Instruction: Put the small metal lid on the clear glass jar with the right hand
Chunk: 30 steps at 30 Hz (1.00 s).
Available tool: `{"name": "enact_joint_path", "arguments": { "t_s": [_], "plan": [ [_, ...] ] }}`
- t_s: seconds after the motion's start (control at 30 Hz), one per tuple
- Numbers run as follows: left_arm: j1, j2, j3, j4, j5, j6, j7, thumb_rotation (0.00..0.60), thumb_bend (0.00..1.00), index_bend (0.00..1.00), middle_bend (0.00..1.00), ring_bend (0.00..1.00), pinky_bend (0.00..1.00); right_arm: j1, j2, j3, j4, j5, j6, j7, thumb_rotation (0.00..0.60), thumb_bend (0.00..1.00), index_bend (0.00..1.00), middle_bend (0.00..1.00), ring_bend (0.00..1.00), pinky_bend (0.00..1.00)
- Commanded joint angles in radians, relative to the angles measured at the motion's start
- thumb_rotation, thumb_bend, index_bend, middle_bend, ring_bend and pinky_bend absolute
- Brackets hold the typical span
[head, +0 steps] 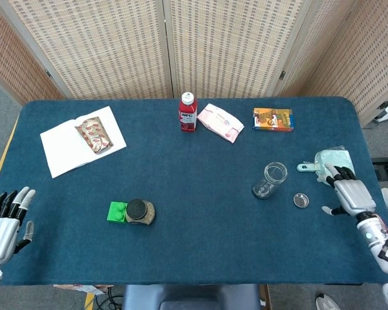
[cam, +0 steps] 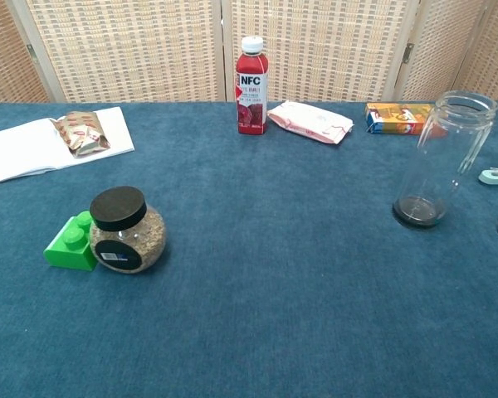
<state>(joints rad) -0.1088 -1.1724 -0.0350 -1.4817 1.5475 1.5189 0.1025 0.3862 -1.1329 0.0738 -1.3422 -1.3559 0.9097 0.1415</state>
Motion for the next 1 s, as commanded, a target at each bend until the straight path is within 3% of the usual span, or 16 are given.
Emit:
{"name": "enact_joint_path", "arguments": {
  "t_s": [0.03,0.3,0.6,1.0],
  "plan": [
    [0.0,0.001,0.001,0.0,0.002,0.001,-0.004,0.6,0.54,0.0,0.06,0.0,0.0,0.028,-0.037,-0.002,0.05,0.013,-0.042,0.002,0.6,0.19,0.31,0.0,0.0,0.0],
    [0.005,0.009,0.003,-0.003,0.014,0.016,-0.022,0.6,0.54,0.0,0.06,0.0,0.0,0.067,-0.111,-0.004,0.147,0.016,-0.093,0.018,0.6,0.19,0.36,0.0,0.0,0.0],
    [0.011,0.018,0.004,-0.003,0.029,0.037,-0.047,0.6,0.54,0.0,0.06,0.0,0.0,0.092,-0.151,-0.006,0.179,0.011,-0.106,0.005,0.6,0.21,0.45,0.0,0.0,0.0],
    [0.015,0.025,0.008,0.0,0.053,0.058,-0.072,0.6,0.54,0.0,0.06,0.0,0.0,0.119,-0.211,-0.019,0.237,0.028,-0.156,-0.018,0.6,0.21,0.46,0.0,0.0,0.0]
  ]
}}
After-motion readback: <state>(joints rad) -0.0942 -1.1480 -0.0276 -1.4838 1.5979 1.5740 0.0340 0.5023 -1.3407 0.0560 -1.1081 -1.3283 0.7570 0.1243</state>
